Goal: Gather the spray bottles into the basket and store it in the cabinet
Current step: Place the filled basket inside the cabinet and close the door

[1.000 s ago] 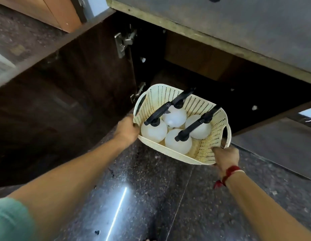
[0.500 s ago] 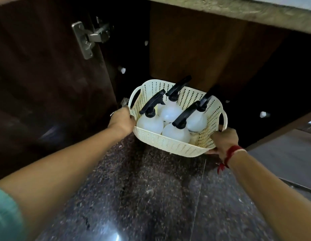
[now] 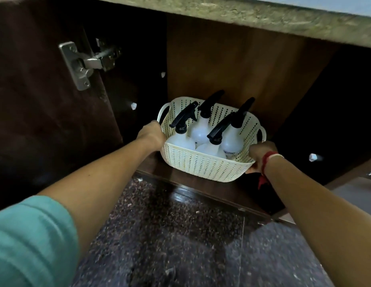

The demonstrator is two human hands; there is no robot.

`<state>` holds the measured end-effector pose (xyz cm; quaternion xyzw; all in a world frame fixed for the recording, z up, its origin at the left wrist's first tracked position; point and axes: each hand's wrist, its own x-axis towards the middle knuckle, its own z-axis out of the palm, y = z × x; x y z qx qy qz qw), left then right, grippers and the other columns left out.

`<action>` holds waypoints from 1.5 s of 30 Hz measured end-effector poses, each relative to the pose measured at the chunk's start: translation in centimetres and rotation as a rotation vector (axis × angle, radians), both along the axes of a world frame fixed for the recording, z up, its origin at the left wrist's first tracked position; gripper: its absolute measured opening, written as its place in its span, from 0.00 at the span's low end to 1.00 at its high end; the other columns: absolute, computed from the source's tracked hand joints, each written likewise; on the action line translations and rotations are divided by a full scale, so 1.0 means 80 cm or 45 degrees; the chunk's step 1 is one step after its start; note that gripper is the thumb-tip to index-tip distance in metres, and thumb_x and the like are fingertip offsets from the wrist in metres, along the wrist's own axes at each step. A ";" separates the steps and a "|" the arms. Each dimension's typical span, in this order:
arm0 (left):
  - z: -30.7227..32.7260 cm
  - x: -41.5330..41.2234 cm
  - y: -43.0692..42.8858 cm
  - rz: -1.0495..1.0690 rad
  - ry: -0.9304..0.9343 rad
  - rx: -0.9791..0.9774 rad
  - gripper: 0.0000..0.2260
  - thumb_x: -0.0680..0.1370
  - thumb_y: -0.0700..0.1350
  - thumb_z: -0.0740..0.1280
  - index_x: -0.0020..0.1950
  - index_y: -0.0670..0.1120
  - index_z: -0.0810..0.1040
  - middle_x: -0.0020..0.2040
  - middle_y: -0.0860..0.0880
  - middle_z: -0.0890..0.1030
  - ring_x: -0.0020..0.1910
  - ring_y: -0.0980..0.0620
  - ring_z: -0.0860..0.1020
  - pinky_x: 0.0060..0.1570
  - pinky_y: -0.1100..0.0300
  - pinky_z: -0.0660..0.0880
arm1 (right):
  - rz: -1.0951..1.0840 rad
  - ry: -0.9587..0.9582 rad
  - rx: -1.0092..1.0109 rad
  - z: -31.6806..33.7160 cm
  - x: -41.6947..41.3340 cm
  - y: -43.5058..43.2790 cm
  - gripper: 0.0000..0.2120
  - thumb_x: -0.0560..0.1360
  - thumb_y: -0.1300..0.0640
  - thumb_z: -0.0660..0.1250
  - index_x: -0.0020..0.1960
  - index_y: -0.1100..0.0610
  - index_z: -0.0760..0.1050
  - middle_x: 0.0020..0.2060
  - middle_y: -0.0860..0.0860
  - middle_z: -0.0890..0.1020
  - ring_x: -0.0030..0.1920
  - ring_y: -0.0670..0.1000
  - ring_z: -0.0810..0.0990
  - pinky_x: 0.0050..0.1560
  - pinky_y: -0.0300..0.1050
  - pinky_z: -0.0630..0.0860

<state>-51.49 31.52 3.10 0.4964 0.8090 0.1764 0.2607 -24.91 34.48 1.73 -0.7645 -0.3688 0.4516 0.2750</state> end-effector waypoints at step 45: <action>0.355 -0.131 -0.385 0.151 0.612 -0.134 0.34 0.77 0.55 0.57 0.78 0.48 0.44 0.78 0.45 0.54 0.77 0.42 0.49 0.71 0.35 0.45 | 1.942 -0.660 1.188 0.356 -0.339 -0.283 0.26 0.79 0.52 0.58 0.75 0.51 0.58 0.76 0.52 0.58 0.76 0.55 0.53 0.74 0.57 0.50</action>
